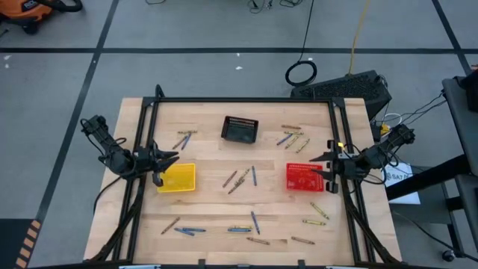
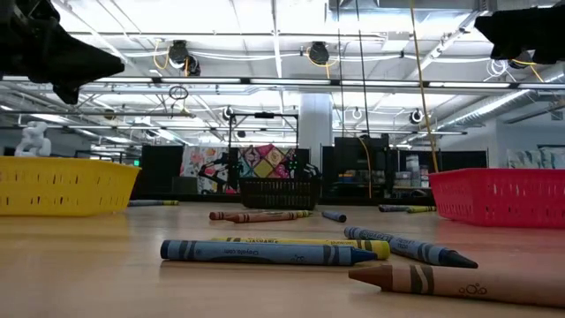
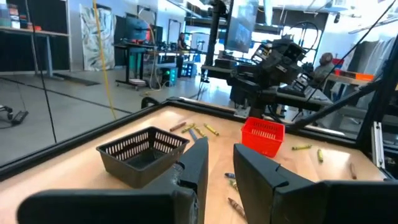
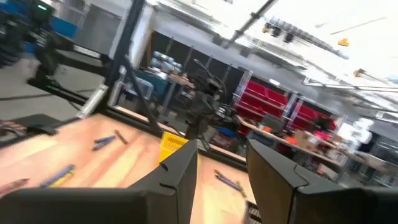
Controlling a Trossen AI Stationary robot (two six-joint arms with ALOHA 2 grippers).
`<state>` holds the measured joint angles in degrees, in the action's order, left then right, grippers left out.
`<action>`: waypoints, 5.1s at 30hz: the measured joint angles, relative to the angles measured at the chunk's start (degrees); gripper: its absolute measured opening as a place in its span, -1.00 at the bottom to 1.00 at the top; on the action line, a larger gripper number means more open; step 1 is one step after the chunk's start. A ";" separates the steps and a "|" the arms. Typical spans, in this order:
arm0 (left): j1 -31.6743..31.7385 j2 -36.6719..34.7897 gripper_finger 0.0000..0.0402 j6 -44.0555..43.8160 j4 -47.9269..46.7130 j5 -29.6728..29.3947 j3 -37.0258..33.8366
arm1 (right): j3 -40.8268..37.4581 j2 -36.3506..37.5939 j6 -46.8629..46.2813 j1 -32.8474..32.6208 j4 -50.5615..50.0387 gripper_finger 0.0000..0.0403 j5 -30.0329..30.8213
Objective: Sort crayons
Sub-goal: Put the green crayon into the red bin
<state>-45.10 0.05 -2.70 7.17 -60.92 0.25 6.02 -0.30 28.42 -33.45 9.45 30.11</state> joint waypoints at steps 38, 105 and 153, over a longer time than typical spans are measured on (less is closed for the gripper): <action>0.04 0.00 -0.59 -0.84 -0.45 -6.87 0.00 | 0.00 0.00 -2.61 0.00 -0.96 -0.38 -7.53; 0.04 0.00 -0.59 0.07 -6.14 -6.28 0.00 | 0.00 -0.02 -30.11 -0.01 -0.92 -0.38 30.18; 0.04 0.00 -0.59 0.05 -5.93 -6.31 0.02 | -0.02 0.01 -42.73 -0.02 15.49 -0.38 -97.79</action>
<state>-45.06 0.05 -2.65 1.23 -67.22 0.27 6.00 -0.29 -14.31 -33.47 24.94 -67.68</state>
